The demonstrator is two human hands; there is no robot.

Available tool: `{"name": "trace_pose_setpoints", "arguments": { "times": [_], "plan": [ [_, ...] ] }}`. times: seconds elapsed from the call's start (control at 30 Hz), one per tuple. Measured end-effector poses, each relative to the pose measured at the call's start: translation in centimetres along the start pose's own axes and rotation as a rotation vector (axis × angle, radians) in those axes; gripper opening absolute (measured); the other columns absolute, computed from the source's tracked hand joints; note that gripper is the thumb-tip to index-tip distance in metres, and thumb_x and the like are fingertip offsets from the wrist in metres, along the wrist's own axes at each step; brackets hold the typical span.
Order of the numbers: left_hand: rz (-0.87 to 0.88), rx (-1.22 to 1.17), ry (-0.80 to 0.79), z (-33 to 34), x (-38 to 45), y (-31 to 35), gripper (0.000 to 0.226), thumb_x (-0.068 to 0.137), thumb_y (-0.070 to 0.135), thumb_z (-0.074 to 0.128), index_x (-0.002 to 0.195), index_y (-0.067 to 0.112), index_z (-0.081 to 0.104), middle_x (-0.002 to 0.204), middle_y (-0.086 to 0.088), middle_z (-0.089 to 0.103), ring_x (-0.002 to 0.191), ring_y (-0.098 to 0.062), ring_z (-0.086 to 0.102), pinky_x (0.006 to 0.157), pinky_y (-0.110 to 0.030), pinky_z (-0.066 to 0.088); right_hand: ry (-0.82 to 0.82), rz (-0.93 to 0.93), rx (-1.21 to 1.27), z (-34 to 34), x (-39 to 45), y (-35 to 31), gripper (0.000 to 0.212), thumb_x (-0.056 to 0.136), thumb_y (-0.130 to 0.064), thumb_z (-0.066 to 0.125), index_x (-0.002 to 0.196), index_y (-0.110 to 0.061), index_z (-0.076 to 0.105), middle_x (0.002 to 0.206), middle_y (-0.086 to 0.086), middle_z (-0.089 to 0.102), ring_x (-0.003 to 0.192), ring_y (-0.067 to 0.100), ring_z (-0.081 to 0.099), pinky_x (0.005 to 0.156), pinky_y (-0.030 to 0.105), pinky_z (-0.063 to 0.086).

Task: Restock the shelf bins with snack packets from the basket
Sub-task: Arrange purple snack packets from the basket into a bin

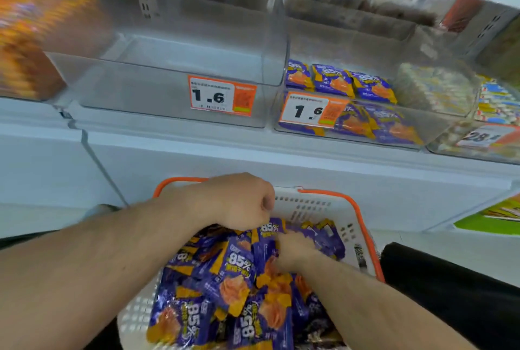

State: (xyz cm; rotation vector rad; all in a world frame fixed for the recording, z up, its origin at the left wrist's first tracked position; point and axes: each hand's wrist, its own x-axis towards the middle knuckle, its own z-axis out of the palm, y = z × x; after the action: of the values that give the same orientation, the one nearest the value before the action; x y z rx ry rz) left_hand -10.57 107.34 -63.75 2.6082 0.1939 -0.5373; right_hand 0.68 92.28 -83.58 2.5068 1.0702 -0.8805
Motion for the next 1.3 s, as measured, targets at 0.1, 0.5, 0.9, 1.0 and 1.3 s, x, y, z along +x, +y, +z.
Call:
{"name": "trace_pose_setpoints", "arguments": {
  "times": [0.1, 0.5, 0.9, 1.0, 1.3],
  "plan": [
    [-0.005, 0.008, -0.052, 0.0, 0.2, -0.1, 0.025, 0.095, 0.028, 0.052, 0.120, 0.026, 0.058, 0.119, 0.004, 0.059, 0.099, -0.015, 0.054, 0.082, -0.029, 0.044, 0.113, 0.039, -0.061, 2.4, -0.4, 0.2, 0.053, 0.087, -0.039, 0.058, 0.135, -0.021, 0.044, 0.135, 0.012, 0.050, 0.125, 0.035, 0.047, 0.102, 0.051, 0.039],
    [-0.113, 0.005, -0.084, 0.7, 1.9, -0.8, 0.048, 0.092, 0.033, 0.057, 0.136, 0.018, 0.044, 0.129, -0.006, 0.053, 0.110, -0.023, 0.054, 0.092, -0.038, 0.049, 0.238, -0.231, 0.293, -5.5, -2.4, -0.8, 0.004, 0.091, -0.014, 0.056, 0.092, -0.015, 0.052, 0.091, 0.009, 0.060, 0.085, 0.029, 0.057, 0.071, 0.040, 0.049],
    [-0.236, -0.295, 0.201, -0.4, 1.5, -1.9, 0.016, 0.081, 0.006, 0.064, 0.096, 0.011, 0.064, 0.094, -0.006, 0.063, 0.072, -0.011, 0.055, 0.057, -0.022, 0.043, 0.167, -0.159, 1.066, -13.8, -8.1, -3.8, 0.026, 0.089, -0.016, 0.068, 0.105, -0.021, 0.049, 0.101, 0.003, 0.062, 0.074, 0.018, 0.058, 0.068, 0.032, 0.048],
    [-0.222, -0.251, 0.300, -2.0, 0.6, -1.6, 0.020, 0.083, 0.008, 0.061, 0.094, 0.023, 0.054, 0.093, 0.006, 0.053, 0.077, -0.008, 0.051, 0.055, -0.019, 0.038, 0.408, 0.057, 1.049, -14.0, -9.4, -3.9, 0.042, 0.083, -0.034, 0.075, 0.112, -0.021, 0.049, 0.113, 0.000, 0.052, 0.094, 0.017, 0.055, 0.074, 0.029, 0.043],
    [-0.011, -1.178, 0.441, -5.3, -3.3, -1.0, 0.038, 0.089, -0.020, 0.048, 0.075, 0.013, 0.036, 0.074, -0.010, 0.062, 0.066, -0.019, 0.067, 0.068, -0.038, 0.061, 0.295, 0.112, 1.849, -16.0, -14.3, -3.4, 0.033, 0.091, -0.024, 0.068, 0.119, -0.012, 0.054, 0.110, 0.011, 0.069, 0.091, 0.025, 0.072, 0.078, 0.036, 0.056]
  ]
}}
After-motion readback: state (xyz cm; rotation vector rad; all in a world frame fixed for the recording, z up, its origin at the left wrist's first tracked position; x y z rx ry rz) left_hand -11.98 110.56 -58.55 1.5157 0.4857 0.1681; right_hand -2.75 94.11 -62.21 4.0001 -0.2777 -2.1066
